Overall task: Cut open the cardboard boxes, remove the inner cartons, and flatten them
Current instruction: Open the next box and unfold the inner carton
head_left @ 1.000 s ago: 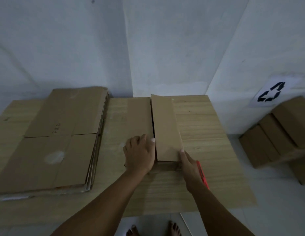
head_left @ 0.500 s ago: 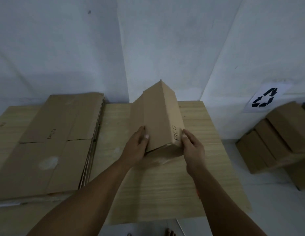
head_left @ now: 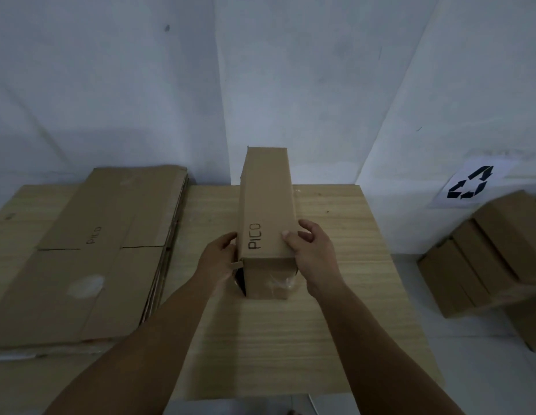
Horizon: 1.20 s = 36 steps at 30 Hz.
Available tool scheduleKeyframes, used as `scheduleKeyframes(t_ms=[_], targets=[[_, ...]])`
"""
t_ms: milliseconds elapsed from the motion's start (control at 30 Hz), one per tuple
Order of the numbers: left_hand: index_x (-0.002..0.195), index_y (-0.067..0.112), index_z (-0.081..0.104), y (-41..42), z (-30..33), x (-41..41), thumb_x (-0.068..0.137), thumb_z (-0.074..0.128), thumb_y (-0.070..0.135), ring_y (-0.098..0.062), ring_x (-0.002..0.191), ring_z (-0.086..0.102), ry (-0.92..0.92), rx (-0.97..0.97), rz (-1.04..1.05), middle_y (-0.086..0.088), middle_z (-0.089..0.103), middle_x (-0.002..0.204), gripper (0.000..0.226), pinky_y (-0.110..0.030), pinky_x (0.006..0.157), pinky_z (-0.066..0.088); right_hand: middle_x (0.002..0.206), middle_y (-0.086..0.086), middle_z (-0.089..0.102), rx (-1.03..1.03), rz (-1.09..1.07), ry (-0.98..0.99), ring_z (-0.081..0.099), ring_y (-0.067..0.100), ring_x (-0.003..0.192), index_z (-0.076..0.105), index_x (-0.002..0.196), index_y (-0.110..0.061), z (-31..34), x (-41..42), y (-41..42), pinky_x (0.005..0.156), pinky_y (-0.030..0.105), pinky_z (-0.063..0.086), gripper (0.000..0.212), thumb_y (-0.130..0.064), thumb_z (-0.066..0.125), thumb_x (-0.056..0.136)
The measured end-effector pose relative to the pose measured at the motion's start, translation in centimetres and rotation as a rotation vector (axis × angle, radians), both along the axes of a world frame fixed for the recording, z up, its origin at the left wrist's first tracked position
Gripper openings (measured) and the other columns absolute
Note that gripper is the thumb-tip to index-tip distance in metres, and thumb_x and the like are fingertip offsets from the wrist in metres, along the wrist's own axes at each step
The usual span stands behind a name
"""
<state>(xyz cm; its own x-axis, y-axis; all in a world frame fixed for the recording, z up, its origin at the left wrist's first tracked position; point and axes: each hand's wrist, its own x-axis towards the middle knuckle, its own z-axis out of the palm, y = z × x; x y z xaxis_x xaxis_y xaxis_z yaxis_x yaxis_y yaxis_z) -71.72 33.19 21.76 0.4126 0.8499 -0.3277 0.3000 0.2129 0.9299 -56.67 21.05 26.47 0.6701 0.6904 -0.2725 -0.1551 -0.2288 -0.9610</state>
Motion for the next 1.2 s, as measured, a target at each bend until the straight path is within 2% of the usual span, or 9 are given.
scheduleKeyframes(t_ms=[100,200,300,467,567,667,933,1033,1200], targets=[[0.129,0.03,0.061,0.0,2.9,-0.1,0.099,0.046,0.015,-0.011,0.113,0.057,0.087,0.176,0.121,0.013,0.061,0.12,0.036,-0.031,0.096,0.046,0.117,-0.004,0.065,0.042,-0.022,-0.023,0.066,0.015,0.105,0.057,0.132,-0.029,-0.1,-0.4,-0.2,0.085,0.034,0.057,0.046,-0.033,0.074,0.089],[0.141,0.024,0.052,-1.1,5.6,0.9,0.102,0.049,0.026,-0.012,0.123,0.052,0.145,0.506,0.142,0.006,0.056,0.136,0.039,-0.035,0.104,0.043,0.111,-0.01,0.07,0.108,-0.051,0.0,0.066,0.012,0.105,0.068,0.116,-0.032,-0.8,-0.8,-0.9,0.085,0.033,0.056,0.026,-0.047,0.055,0.099],[0.141,0.023,0.051,-3.7,7.1,2.7,0.101,0.05,0.036,-0.013,0.13,0.046,0.205,0.765,-0.015,0.003,0.052,0.141,0.042,-0.038,0.108,0.041,0.12,-0.006,0.069,0.088,-0.112,0.112,0.064,0.017,0.112,0.071,0.117,-0.032,-1.9,-1.1,-1.5,0.096,0.044,0.054,0.039,-0.051,0.039,0.104],[0.148,0.025,0.036,-7.0,6.8,4.7,0.081,0.03,0.087,-0.028,0.146,0.02,0.668,0.903,-0.282,-0.004,0.031,0.156,0.091,-0.048,0.118,0.023,0.101,-0.005,0.076,-0.03,-0.004,0.104,0.071,0.013,0.1,0.072,0.109,-0.025,-4.0,-1.0,-2.5,0.083,0.031,0.058,0.028,-0.029,0.045,0.105],[0.151,0.023,0.025,-6.4,6.1,4.2,0.067,0.033,0.097,-0.031,0.148,0.012,0.77,0.88,-0.292,-0.006,0.021,0.158,0.112,-0.052,0.117,0.025,0.091,-0.012,0.075,-0.118,-0.009,0.012,0.069,0.005,0.089,0.072,0.105,-0.029,-5.5,-1.1,-3.0,0.069,0.017,0.05,0.023,-0.025,0.05,0.103],[0.148,0.027,0.023,-5.1,5.9,2.8,0.068,0.048,0.085,-0.031,0.144,0.017,0.746,0.833,-0.232,-0.002,0.022,0.152,0.102,-0.054,0.107,0.038,0.114,-0.008,0.068,-0.244,0.023,-0.056,0.061,0.01,0.103,0.065,0.128,-0.027,-8.0,-1.2,-3.1,0.087,0.028,0.048,0.03,-0.031,0.054,0.1],[0.142,0.024,0.045,-1.7,3.2,-2.6,0.068,0.069,0.051,-0.012,0.118,0.053,0.194,0.38,-0.002,0.005,0.04,0.139,0.082,-0.037,0.099,0.049,0.136,0.003,0.058,-0.201,-0.029,-0.04,0.059,0.023,0.116,0.045,0.143,-0.04,-9.8,-2.1,-2.7,0.099,0.044,0.05,0.061,-0.066,0.055,0.089],[0.12,0.033,0.06,-1.3,0.9,-4.0,0.08,0.07,0.023,-0.007,0.099,0.066,0.061,0.307,0.008,0.004,0.065,0.117,0.043,-0.029,0.081,0.056,0.145,0.004,0.052,-0.249,-0.032,-0.195,0.054,0.024,0.123,0.036,0.15,-0.037,-9.8,-2.0,-2.7,0.104,0.044,0.045,0.065,-0.059,0.056,0.092],[0.127,0.044,0.055,-1.9,-1.6,-5.0,0.085,0.059,0.018,-0.007,0.105,0.066,0.021,0.138,-0.039,0.013,0.07,0.115,0.05,-0.031,0.089,0.052,0.142,0.008,0.049,-0.289,-0.045,-0.36,0.052,0.029,0.124,0.033,0.152,-0.03,-10.1,-2.3,-3.4,0.102,0.041,0.045,0.071,-0.054,0.061,0.092]])
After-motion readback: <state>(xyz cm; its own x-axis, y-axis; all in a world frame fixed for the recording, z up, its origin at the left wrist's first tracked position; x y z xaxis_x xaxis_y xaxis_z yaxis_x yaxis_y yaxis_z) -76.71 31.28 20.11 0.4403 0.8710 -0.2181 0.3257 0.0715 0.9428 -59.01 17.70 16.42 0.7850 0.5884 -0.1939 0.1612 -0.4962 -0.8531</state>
